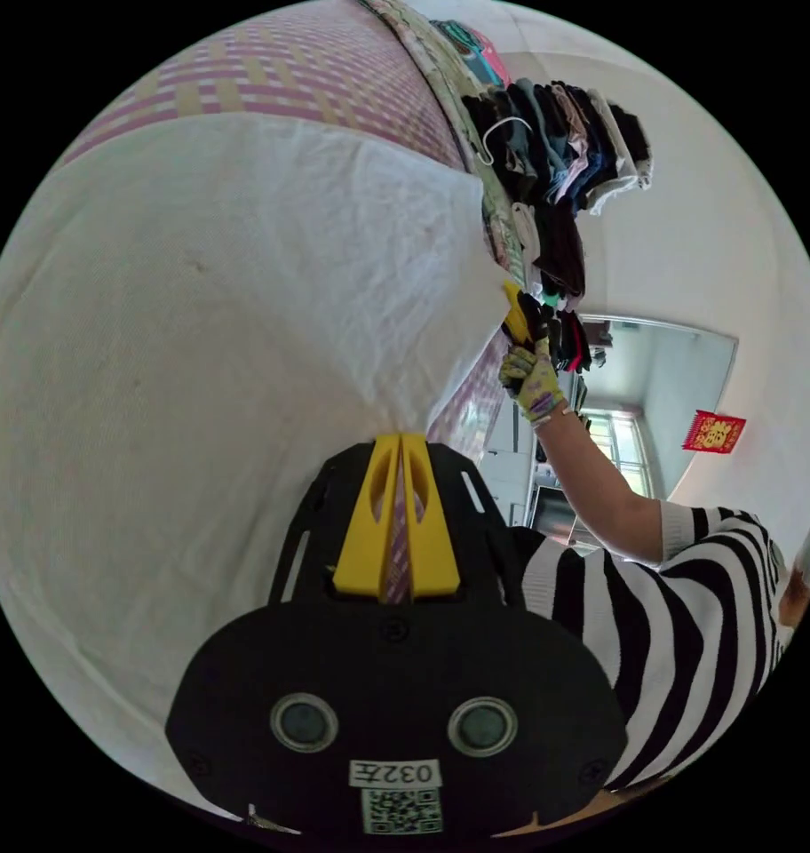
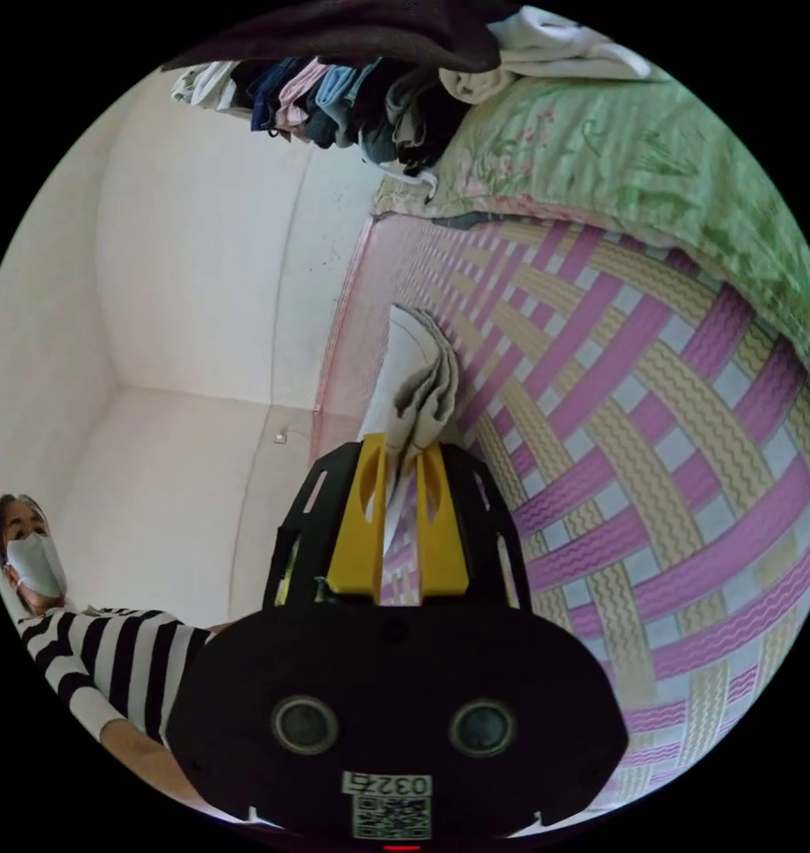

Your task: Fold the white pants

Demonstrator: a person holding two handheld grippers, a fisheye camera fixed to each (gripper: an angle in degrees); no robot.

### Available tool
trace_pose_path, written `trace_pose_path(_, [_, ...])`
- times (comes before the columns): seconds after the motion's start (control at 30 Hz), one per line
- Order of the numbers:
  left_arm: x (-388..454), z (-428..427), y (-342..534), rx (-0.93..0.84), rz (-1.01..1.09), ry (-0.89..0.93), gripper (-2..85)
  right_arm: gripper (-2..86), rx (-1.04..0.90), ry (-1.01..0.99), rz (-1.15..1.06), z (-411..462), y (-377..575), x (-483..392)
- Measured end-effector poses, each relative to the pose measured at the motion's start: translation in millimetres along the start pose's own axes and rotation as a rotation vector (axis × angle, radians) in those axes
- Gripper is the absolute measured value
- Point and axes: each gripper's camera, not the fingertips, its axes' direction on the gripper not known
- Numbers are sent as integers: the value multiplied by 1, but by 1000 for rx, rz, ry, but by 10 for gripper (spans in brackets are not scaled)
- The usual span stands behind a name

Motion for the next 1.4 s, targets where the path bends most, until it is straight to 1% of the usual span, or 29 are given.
trace_pose_path(0.07, [-7,-2,2,-2,3,17,-10,46,-14,11,-1,-1,-3,-2])
trace_pose_path(0.1, [-11,-3,4,-1,-6,33,-10,44,-37,50,1,1,-6,-6])
trace_pose_path(0.27, [-17,-8,16,17,5,58,-9,44,-94,211,-156,9,-23,-61])
trace_pose_path(0.37, [-15,-30,35,114,18,94,-9,44,-137,317,-305,28,-37,-114])
trace_pose_path(0.43, [-18,-58,60,220,9,128,-9,44,-177,365,-433,50,-48,-164])
trace_pose_path(0.47, [-19,-65,68,245,7,130,-9,44,-186,368,-472,57,-49,-178])
trace_pose_path(0.53, [-24,-95,102,338,1,123,-9,44,-225,370,-622,87,-48,-241])
trace_pose_path(0.57, [-25,-102,112,364,-2,121,-9,45,-236,369,-654,95,-46,-256])
trace_pose_path(0.63, [-31,-132,156,474,-23,113,-9,45,-287,350,-806,135,-25,-318])
trace_pose_path(0.67, [-32,-139,167,503,-27,112,-9,45,-302,342,-842,145,-18,-332])
trace_pose_path(0.73, [-32,-162,213,605,-40,95,-9,45,-369,287,-962,189,20,-379])
trace_pose_path(0.8, [-32,-174,243,662,-50,74,-9,44,-437,205,-1021,222,54,-400])
trace_pose_path(0.9, [-39,-180,280,712,-69,64,-9,42,-577,41,-1011,282,112,-398])
trace_pose_path(0.97, [-48,-176,293,709,-102,65,-9,41,-680,87,-980,326,143,-373])
trace_pose_path(1.03, [-59,-170,305,721,-124,100,-9,41,-859,252,-911,382,173,-329])
trace_pose_path(1.07, [-61,-169,307,727,-126,110,-9,41,-894,275,-891,391,177,-320])
trace_pose_path(1.1, [-63,-168,310,737,-128,124,-9,41,-945,256,-854,399,182,-311])
trace_pose_path(1.13, [-63,-169,312,743,-126,130,-9,41,-943,263,-830,400,182,-311])
trace_pose_path(1.2, [-63,-171,313,749,-118,132,-9,41,-908,284,-858,394,177,-324])
trace_pose_path(1.27, [-63,-175,313,758,-111,137,-9,41,-831,257,-835,383,162,-340])
trace_pose_path(1.33, [-60,-182,310,777,-89,151,-9,40,-686,202,-786,360,138,-360])
trace_pose_path(1.4, [-56,-187,306,784,-68,146,-9,40,-600,194,-802,347,129,-372])
